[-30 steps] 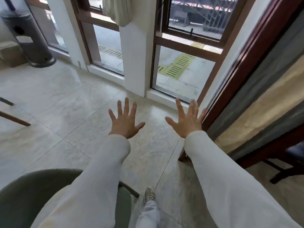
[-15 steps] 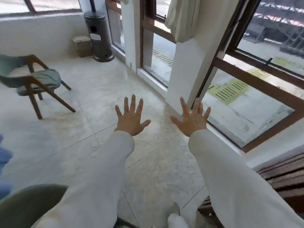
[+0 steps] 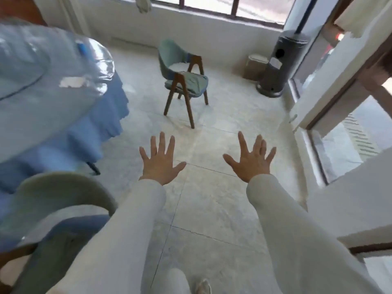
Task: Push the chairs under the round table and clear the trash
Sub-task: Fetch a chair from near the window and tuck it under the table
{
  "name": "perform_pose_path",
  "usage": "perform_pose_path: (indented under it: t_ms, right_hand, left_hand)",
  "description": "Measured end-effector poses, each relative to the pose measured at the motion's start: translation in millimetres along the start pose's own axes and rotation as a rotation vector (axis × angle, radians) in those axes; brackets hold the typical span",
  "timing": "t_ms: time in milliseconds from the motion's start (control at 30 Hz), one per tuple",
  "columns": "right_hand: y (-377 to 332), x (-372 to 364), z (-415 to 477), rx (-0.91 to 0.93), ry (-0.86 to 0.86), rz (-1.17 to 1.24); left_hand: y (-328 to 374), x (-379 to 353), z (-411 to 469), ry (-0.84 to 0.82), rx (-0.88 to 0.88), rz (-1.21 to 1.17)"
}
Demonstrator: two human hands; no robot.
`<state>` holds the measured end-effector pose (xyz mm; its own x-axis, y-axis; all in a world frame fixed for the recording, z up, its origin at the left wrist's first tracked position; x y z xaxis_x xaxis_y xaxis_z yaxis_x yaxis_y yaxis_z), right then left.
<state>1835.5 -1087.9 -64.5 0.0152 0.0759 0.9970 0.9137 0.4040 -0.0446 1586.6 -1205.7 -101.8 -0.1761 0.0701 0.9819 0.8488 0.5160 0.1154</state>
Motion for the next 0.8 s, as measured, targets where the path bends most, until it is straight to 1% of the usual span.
perform_pose_path:
  t_ms: [67, 133, 200, 333, 467, 533, 600, 700, 800]
  right_hand:
    - [-30, -8, 29, 0.104, -0.033, -0.008]
    - [-73, -19, 59, 0.231, -0.064, -0.023]
    - [-124, -33, 83, 0.365, -0.110, -0.031]
    - [-236, -67, 103, 0.623, -0.179, -0.016]
    - [-339, -90, 107, 0.904, -0.220, -0.027]
    - [-388, -95, 110, 1.051, -0.240, -0.038]
    - [-426, -99, 115, 1.173, -0.300, -0.055]
    - [-472, -104, 132, 1.356, -0.368, -0.168]
    - [-506, -115, 148, 1.497, -0.368, -0.272]
  left_hand:
    - [-39, -8, -8, -0.027, 0.134, -0.011]
    - [-82, -18, -16, -0.003, 0.297, -0.032]
    - [-121, -25, -28, -0.017, 0.458, -0.061]
    - [-188, -46, -54, -0.055, 0.703, -0.085]
    - [-240, -60, -61, -0.056, 0.895, -0.208]
    - [-258, -65, -56, -0.068, 0.998, -0.263]
    - [-270, -67, -48, -0.072, 1.064, -0.306]
    - [-282, -71, -29, -0.041, 1.161, -0.410]
    - [-282, -80, -10, -0.039, 1.282, -0.565]
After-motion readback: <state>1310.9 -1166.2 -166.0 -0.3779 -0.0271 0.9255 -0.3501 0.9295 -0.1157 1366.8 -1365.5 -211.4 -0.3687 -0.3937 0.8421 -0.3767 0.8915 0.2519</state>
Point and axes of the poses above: each hand's wrist, its own z-axis towards the middle knuckle, its own x-axis out of the back of the hand, y = z × x, the point moved 1 cm from there along z, towards the middle knuckle, and after that the axes turned 7 degrees about x, right-handed, at the moved point
